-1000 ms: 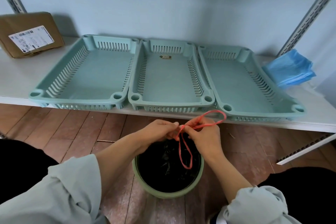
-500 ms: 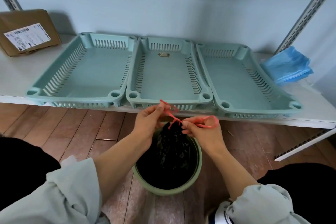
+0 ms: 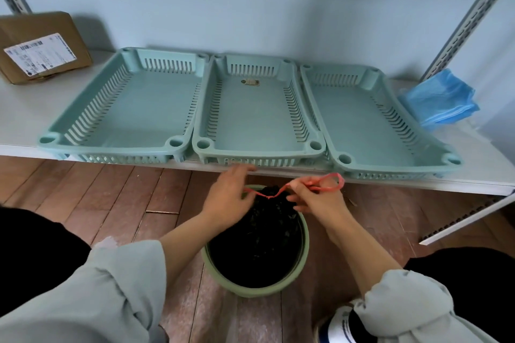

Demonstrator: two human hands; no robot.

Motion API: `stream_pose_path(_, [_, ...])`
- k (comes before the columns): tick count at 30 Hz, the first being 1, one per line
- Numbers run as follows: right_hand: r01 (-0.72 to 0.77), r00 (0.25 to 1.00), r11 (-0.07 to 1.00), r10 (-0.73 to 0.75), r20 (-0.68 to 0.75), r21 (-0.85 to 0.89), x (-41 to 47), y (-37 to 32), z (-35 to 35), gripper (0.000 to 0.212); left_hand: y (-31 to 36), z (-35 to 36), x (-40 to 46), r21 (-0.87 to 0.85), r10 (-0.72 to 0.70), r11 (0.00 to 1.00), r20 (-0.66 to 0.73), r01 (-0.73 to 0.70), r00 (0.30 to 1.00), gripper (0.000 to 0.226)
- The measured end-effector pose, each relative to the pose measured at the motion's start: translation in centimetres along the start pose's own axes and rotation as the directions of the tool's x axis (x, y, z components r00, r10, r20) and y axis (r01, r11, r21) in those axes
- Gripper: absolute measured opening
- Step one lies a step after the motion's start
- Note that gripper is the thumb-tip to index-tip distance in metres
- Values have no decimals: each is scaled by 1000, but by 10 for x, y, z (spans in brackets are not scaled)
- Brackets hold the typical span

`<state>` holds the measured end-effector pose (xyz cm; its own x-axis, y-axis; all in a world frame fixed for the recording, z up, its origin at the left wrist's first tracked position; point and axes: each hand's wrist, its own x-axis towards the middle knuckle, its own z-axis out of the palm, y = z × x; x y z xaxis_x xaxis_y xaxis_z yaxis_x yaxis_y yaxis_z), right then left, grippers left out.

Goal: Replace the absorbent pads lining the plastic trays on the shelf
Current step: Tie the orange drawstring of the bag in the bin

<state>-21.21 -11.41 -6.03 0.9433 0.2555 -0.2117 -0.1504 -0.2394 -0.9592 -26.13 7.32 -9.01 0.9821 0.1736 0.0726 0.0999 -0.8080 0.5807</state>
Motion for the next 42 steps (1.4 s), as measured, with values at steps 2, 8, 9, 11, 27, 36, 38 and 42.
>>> stream_pose_path(2, [-60, 997, 989, 53, 57, 132, 3, -1, 6, 16, 5, 6, 5, 163, 83, 980, 188, -114, 979, 51])
stream_pose_path(8, [-141, 989, 912, 146, 18, 384, 2, 8, 12, 36, 8, 11, 3, 208, 43, 974, 210, -87, 977, 23])
stream_pose_path(9, [-111, 988, 918, 144, -59, 380, 2, 11, 11, 51, 8, 10, 3, 177, 48, 981, 205, -85, 978, 22])
stream_pose_path(11, [23, 965, 973, 39, -261, 230, 2, 14, 9, 79, 6, 9, 3, 134, 38, 989, 208, -67, 977, 23])
stream_pose_path(27, [335, 920, 244, -293, 260, -910, -18, -5, 29, 62, 7, 0, 4, 147, -16, 989, 147, -6, 989, 24])
stream_pose_path(36, [294, 922, 419, -362, 139, -859, -11, 3, 18, 12, -7, 2, 6, -106, -270, 955, 73, 277, 960, 10])
stream_pose_path(38, [375, 902, 466, -384, 199, -801, -12, 4, 16, 7, -8, 1, 9, -386, -418, 796, 207, 467, 884, 23])
stream_pose_path(42, [357, 901, 304, -360, 240, -883, -5, 5, 15, 17, -4, -3, 9, -594, -484, 419, 493, 686, 723, 27])
